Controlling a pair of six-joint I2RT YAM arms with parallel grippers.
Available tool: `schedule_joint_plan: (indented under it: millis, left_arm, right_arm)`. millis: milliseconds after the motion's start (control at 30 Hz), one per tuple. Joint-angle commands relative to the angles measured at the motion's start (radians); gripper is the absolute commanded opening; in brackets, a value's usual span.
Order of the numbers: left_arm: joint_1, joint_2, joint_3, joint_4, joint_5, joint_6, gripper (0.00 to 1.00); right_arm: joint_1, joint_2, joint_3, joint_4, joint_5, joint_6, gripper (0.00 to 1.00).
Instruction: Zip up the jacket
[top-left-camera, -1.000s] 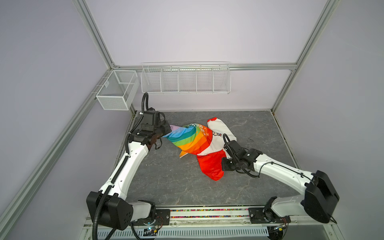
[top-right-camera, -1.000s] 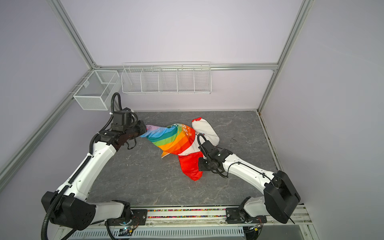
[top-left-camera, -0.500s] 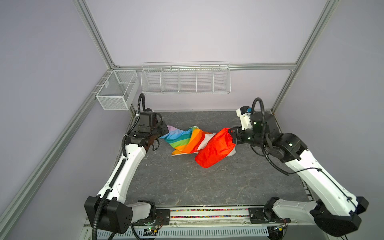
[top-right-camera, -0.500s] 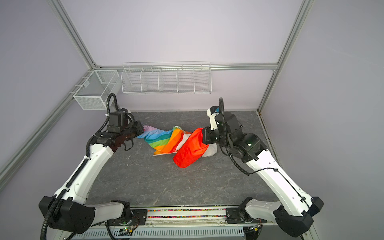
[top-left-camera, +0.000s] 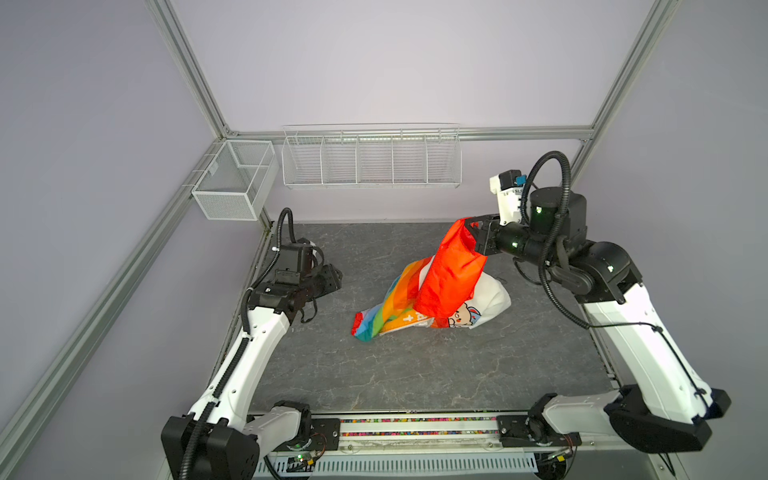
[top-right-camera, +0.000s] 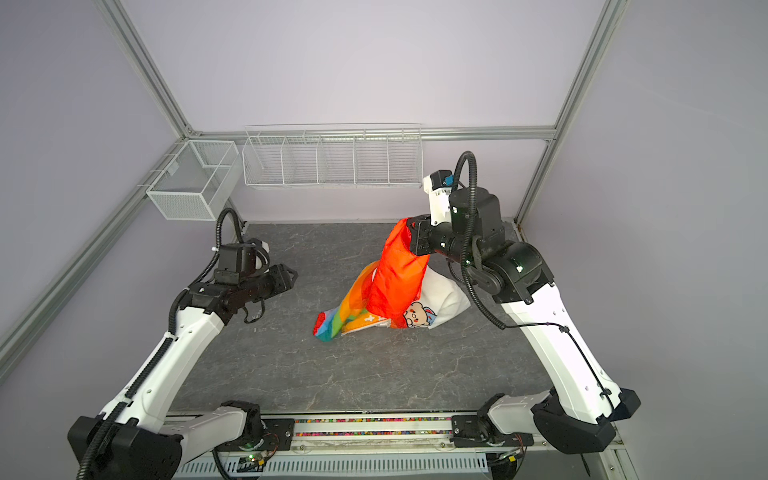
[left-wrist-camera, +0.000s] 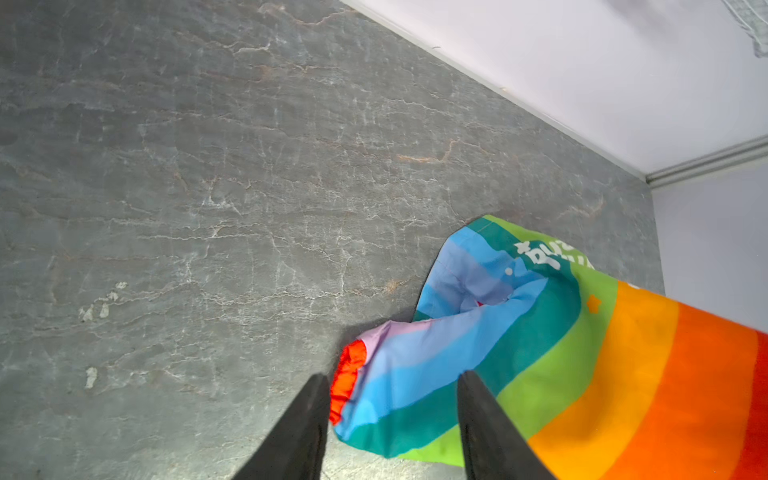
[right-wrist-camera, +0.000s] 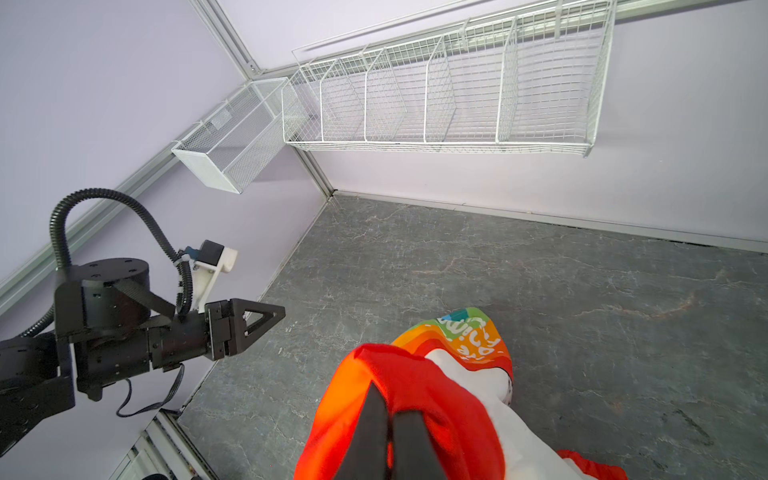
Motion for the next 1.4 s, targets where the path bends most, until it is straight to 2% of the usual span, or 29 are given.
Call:
schedule_joint_plan:
  millis: [0,100,167,233,433,600,1067,1133,1300,1367]
  left_arm:
    - [-0.049,-0.066,-0.029,0.060,0.091,0.039,0.54]
    - [-0.232,-0.134,-0.070,0.159,0.062,0.093,0.55]
    - [-0.354,-0.176,-0.106,0.230,-0.003,0.116,0.57]
    - [-0.417,-0.195,-0.141,0.281,-0.057,0.134,0.57]
    - [-0.494,-0.156,-0.222,0.351,-0.143,0.195,0.58]
    - [-0.606,-0.072,-0.230,0.378,-0.257,0.252,0.56]
    - [-0.656,0.146,-0.179,0.508,-0.201,0.255,0.55]
    - [-0.659,0.180,-0.157,0.507,-0.206,0.244,0.49]
    - [-0.659,0.186,-0.103,0.455,-0.292,0.211,0.00]
    - [-0.659,0.154,-0.093,0.437,-0.313,0.211,0.00]
  right_arm:
    - [-0.008,0.024,0.039,0.025,-0.038,-0.019,0.07]
    - [-0.007,0.035,0.050,0.031,-0.049,-0.013,0.07]
    - [-0.008,0.040,0.057,0.034,-0.054,-0.011,0.07]
    - [-0.009,0.046,0.069,0.032,-0.057,-0.011,0.07]
    - [-0.011,0.060,0.126,0.006,-0.077,-0.013,0.07]
    - [-0.012,0.062,0.154,-0.001,-0.085,-0.011,0.07]
    - [-0.013,0.076,0.205,-0.013,-0.107,0.001,0.07]
    - [-0.014,0.076,0.207,-0.014,-0.105,-0.001,0.06]
    - [-0.017,0.057,0.195,-0.014,-0.099,-0.029,0.07]
    - [-0.019,0.038,0.181,0.000,-0.099,-0.047,0.07]
